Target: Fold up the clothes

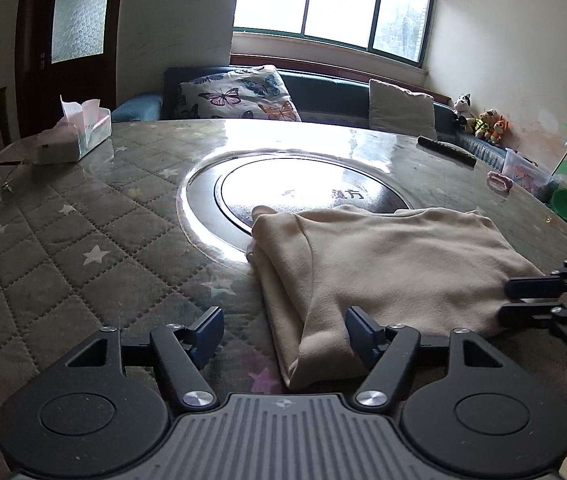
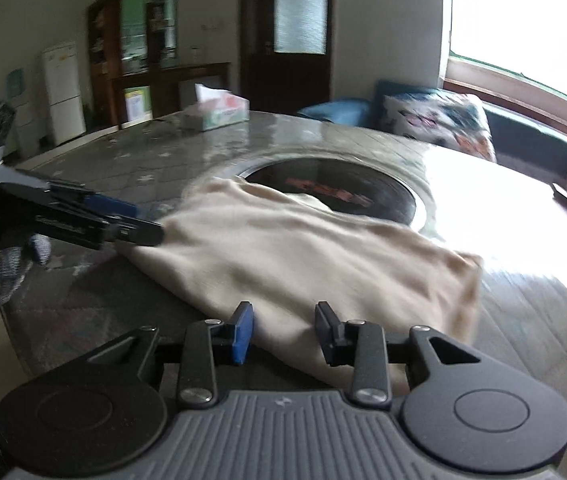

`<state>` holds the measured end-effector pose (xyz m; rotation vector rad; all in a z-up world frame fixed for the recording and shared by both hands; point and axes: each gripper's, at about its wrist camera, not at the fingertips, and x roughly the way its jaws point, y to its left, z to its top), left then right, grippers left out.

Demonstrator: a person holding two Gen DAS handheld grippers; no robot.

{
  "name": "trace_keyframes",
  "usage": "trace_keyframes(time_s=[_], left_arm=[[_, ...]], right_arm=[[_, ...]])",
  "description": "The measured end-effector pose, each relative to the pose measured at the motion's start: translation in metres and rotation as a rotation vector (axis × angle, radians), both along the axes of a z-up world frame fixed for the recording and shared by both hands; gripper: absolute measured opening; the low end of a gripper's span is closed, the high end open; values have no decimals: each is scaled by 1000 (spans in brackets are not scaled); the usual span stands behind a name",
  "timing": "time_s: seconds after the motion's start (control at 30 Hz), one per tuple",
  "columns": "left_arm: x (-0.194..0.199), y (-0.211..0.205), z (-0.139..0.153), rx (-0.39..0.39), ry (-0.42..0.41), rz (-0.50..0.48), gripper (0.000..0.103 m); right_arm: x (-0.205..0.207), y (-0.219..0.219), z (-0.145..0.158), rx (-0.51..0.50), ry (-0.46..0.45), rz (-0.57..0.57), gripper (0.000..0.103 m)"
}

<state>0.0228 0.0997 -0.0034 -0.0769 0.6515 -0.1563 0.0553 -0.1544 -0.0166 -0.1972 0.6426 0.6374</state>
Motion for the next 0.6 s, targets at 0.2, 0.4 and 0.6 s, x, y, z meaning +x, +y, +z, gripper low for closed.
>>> trace_keyframes(time_s=[0.2, 0.4, 0.6], left_arm=[[0, 0, 3, 0, -7, 3, 77], [-1, -1, 8, 4, -24, 6, 90], [2, 2, 10, -3, -30, 12, 103]], right_arm=[[4, -30, 3, 59, 43, -83, 36], [9, -31, 13, 109, -8, -97, 56], [22, -46, -6, 129, 61, -157, 57]])
